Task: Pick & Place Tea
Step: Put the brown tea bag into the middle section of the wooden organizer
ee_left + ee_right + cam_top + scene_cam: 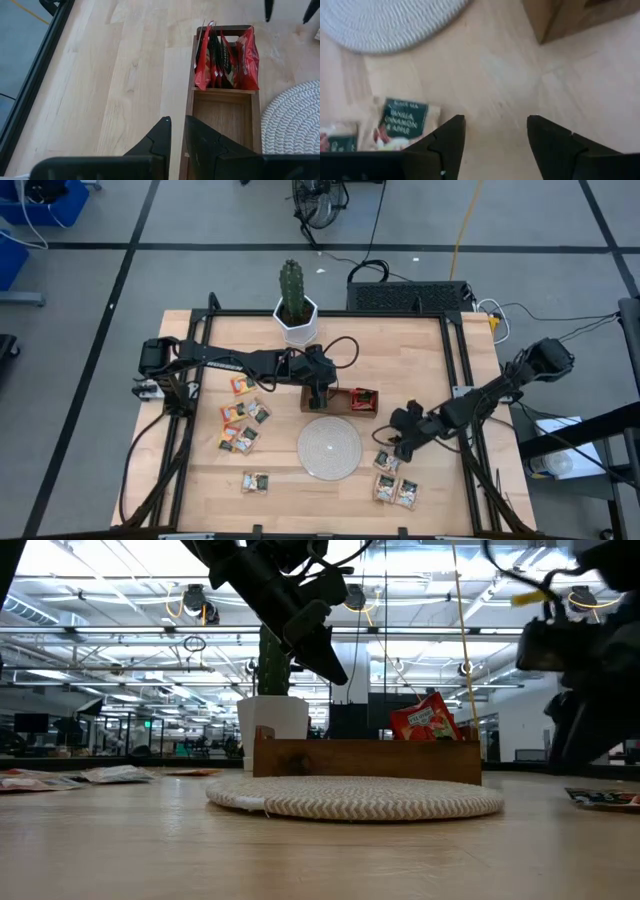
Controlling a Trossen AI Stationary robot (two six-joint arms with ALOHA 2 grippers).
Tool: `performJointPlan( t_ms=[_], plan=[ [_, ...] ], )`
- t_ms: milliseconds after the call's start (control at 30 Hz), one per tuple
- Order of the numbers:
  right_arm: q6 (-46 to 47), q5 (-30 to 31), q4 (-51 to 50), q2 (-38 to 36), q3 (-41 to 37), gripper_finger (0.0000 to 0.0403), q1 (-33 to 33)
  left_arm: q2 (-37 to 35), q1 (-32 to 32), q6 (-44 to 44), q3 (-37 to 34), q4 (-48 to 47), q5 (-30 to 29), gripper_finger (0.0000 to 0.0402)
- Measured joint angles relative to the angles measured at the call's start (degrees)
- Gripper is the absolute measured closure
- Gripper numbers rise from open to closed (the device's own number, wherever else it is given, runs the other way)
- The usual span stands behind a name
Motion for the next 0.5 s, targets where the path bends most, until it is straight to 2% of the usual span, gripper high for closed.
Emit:
performJointPlan(
  t_ms=[100, 267, 367, 500],
  plan=[
    [-2.44, -5.73, -7.12, 0.07, 4.68, 0.0195, -2.31, 0.0, 0.0, 0.01, 0.0, -0.02, 0.0, 0.0339],
    [-6.74, -6.66, -26.51, 3.49, 19.92, 0.0204, -1.47, 0.0, 0.0, 0.03, 0.0, -0.02, 0.0, 0.0339],
    [-7.3, -7.2, -32.1, 7.32, 27.85, 0.0211, 0.28, 0.0, 0.0, 0.03, 0.0, -0.03, 0.0, 0.0339],
    [-7.63, -8.12, -36.53, 14.95, 33.47, 0.0213, 3.01, 0.0, 0.0, 0.03, 0.0, -0.02, 0.0, 0.0339]
  ],
)
